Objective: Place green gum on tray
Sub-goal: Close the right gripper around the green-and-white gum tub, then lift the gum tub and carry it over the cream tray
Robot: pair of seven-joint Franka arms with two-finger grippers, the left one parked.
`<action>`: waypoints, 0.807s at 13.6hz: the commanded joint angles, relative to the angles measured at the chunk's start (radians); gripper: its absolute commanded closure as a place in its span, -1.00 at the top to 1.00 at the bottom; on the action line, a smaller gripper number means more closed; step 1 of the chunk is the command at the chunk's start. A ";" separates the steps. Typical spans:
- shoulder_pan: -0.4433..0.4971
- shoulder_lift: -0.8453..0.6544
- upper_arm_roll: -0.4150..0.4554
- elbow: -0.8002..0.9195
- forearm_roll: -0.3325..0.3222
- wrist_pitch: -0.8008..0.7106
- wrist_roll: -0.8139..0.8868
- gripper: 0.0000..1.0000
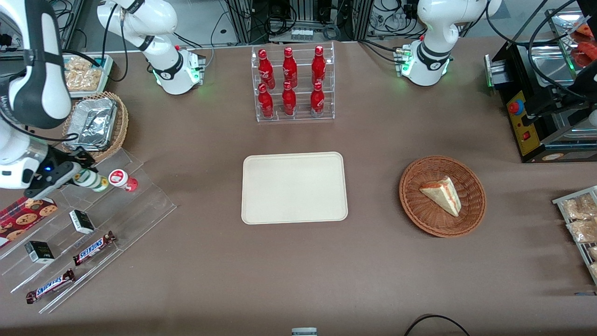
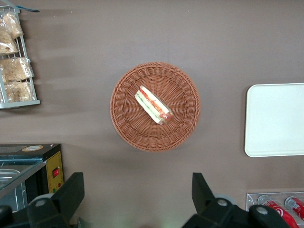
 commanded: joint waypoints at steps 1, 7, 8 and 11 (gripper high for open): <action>0.090 0.002 -0.005 0.024 0.010 -0.039 0.159 -1.00; 0.326 0.083 -0.005 0.091 0.013 -0.037 0.579 -1.00; 0.359 0.116 -0.005 0.123 0.015 -0.036 0.648 -1.00; 0.454 0.247 -0.005 0.252 0.056 -0.033 0.818 -1.00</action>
